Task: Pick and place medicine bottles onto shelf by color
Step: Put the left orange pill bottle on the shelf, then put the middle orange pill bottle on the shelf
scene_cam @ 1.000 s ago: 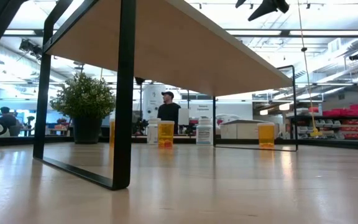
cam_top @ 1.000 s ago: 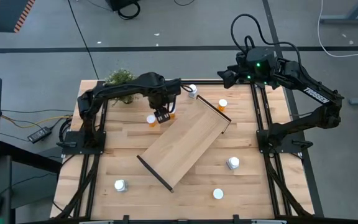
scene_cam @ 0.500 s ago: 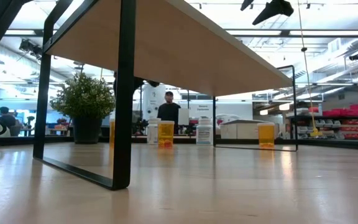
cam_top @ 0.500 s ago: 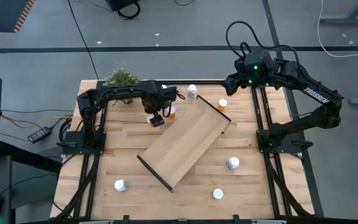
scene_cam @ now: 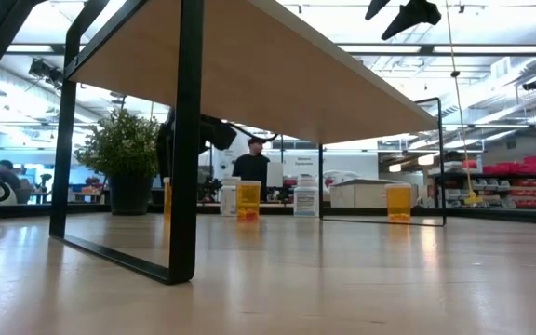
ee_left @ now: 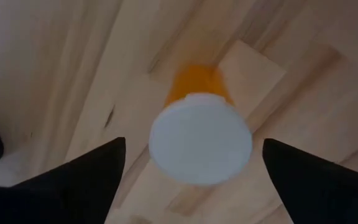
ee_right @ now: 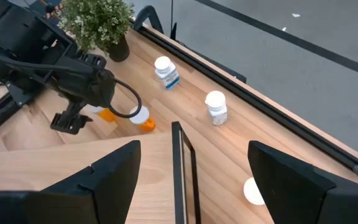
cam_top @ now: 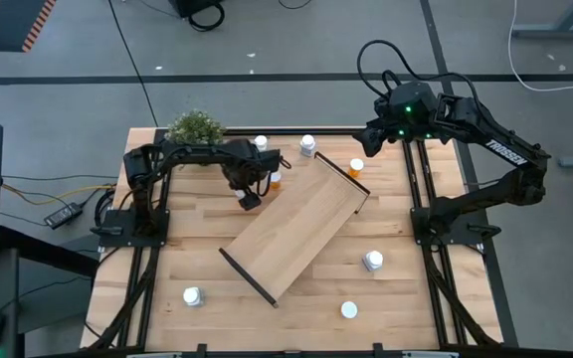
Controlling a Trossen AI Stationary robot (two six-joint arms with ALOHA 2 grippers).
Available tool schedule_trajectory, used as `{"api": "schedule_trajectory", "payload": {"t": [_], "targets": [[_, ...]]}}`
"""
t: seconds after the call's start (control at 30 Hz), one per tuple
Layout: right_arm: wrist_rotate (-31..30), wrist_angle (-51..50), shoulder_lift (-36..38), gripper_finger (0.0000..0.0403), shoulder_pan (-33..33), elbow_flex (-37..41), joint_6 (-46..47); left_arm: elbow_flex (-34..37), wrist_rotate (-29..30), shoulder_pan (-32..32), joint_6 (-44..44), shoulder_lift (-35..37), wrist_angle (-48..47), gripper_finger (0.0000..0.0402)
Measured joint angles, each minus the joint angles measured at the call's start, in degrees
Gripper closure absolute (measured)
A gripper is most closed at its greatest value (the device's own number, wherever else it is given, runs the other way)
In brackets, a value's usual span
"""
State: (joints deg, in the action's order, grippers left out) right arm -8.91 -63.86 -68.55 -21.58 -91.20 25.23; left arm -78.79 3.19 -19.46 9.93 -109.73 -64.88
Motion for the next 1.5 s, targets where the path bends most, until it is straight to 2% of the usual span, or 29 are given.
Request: {"api": "schedule_trajectory", "payload": {"t": [0.2,0.53,1.07,1.2,1.3,1.4,1.5], "targets": [[0.0,0.0,0.0,0.0099,0.0,0.0,0.1,0.5,0.2,0.1,1.2,0.0,3.9,0.0036],[0.0,0.0,0.0,0.0099,0.0,0.0,0.3,0.5,0.2,0.1,1.4,0.0,3.0,0.0065],[0.0,0.1,0.0,0.0099,0.0,0.0,2.2,0.3,0.2,0.1,1.5,0.0,1.4,0.0193],[0.0,0.1,0.0,0.0099,0.0,0.0,2.2,-1.2,0.2,0.1,1.5,0.0,-1.3,0.0192],[0.0,0.1,0.0,0.0099,0.0,0.0,2.0,-3.6,0.2,0.1,1.5,0.0,-4.1,0.017],[0.2,0.1,0.0,0.0099,0.0,0.0,2.0,-7.3,0.2,0.1,1.4,0.0,-8.1,0.0154],[0.8,0.0,0.0,0.0099,0.0,0.0,1.6,-11.8,0.2,0.4,1.4,0.0,-12.8,0.0159]]}}
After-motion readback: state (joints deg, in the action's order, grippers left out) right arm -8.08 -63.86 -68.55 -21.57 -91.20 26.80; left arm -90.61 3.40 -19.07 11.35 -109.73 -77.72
